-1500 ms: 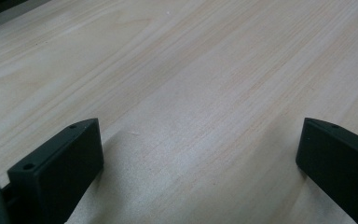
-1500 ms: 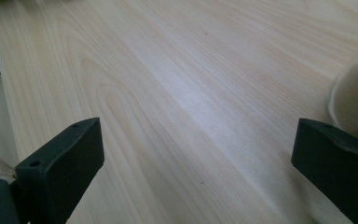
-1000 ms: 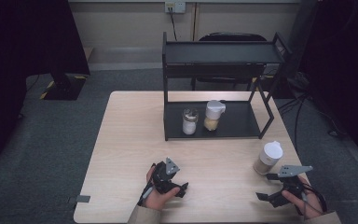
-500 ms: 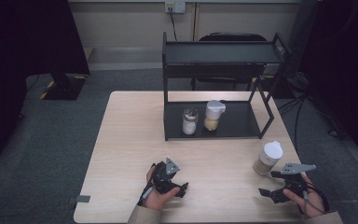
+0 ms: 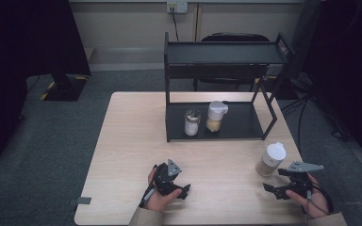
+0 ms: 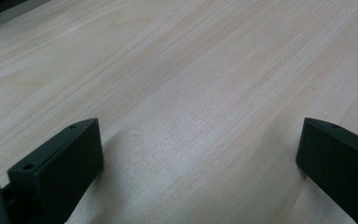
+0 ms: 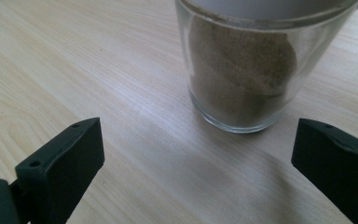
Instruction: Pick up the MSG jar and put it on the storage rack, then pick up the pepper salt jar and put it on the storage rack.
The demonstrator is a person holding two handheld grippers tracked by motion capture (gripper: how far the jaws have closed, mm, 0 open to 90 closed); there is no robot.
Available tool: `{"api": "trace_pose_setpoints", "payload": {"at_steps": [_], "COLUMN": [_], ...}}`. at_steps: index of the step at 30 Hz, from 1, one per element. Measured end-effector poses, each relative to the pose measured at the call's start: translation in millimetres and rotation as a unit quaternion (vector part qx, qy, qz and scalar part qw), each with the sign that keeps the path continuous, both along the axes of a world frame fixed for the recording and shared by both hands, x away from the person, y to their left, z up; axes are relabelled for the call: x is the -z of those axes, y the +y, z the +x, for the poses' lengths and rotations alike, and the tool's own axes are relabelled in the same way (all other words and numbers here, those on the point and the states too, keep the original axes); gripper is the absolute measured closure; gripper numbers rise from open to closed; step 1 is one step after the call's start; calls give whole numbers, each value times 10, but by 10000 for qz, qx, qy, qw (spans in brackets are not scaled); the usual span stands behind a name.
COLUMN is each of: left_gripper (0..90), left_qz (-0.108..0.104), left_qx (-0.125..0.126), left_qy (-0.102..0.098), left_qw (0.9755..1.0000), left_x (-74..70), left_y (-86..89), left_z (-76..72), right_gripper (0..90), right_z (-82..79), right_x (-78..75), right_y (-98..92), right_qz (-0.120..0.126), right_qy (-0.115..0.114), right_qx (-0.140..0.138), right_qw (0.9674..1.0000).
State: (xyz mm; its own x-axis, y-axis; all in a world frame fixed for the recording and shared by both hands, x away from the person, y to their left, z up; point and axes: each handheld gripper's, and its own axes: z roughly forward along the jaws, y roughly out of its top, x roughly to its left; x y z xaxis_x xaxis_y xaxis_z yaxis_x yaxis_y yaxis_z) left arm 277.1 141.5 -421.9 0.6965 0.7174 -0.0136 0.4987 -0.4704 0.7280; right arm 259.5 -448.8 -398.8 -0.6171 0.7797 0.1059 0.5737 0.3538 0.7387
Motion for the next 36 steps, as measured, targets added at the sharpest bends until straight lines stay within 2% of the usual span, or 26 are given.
{"api": "trace_pose_setpoints", "payload": {"at_steps": [9,12,36], "left_gripper": [0,0,0], "left_qz": [1,-1,-1], "left_qx": [0,-1,-1], "left_qy": [0,1,0], "left_qw": [10000,10000,10000], "left_x": [0,0,0], "left_y": [0,0,0], "left_z": [0,0,0], "right_gripper": [16,16,16], "right_z": [-3,-10,-23], "right_x": [-10,-5,-28], "right_y": [30,23,40], "right_qz": [2,68,135], "right_qy": [-32,-37,-209], "right_qx": [165,229,335], "right_qw": [9999,9997,9991]}}
